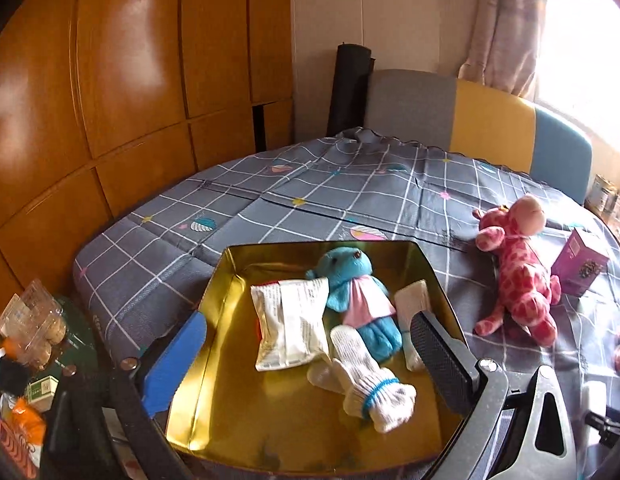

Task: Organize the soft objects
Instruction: 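Carry the white foam block into the gold tray and open the right gripper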

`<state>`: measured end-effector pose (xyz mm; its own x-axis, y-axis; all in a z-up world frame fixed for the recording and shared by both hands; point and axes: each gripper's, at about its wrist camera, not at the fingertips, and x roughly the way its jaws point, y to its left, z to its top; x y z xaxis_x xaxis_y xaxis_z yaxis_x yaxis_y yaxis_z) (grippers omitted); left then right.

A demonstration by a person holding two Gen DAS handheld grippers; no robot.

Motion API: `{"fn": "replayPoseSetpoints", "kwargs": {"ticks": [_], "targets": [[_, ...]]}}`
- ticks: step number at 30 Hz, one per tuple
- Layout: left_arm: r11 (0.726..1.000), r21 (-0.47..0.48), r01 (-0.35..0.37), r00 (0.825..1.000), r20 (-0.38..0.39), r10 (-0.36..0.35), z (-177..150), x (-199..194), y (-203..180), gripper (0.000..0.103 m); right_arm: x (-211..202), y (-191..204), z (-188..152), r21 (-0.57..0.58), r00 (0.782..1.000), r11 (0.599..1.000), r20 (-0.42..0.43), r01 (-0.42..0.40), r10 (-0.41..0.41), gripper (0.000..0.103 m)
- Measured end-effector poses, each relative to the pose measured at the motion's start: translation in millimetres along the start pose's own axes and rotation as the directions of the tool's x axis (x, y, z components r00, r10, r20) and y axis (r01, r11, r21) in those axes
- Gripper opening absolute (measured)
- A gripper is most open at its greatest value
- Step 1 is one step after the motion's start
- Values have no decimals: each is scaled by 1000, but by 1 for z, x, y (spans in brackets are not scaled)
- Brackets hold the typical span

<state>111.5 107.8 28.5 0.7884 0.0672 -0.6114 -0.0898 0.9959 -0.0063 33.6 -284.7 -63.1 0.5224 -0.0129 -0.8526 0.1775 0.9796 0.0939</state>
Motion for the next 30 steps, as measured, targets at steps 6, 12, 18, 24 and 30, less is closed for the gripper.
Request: {"fn": "replayPoseSetpoints", "kwargs": {"ticks": [6, 12, 18, 24, 30], "targets": [[1000, 19, -12, 1000, -15, 12, -10, -7, -7, 103, -24, 17, 12, -48, 996, 999, 83, 12, -8, 56], [1000, 10, -3, 1000, -25, 3, -16, -9, -5, 103, -41, 64, 34, -192, 987, 980, 138, -61, 88, 56], [1000, 2, -2, 1000, -14, 2, -16, -16, -2, 103, -34, 130, 54, -374, 968, 906, 70, -198, 240, 56], [999, -32, -20, 1000, 1, 20, -13, -24, 9, 103, -11, 202, 74, -438, 936, 841, -5, -318, 351, 56], [997, -61, -54, 998, 16, 55, -11, -31, 23, 103, 35, 276, 75, -525, 947, 794, -84, -306, 309, 56]]}}
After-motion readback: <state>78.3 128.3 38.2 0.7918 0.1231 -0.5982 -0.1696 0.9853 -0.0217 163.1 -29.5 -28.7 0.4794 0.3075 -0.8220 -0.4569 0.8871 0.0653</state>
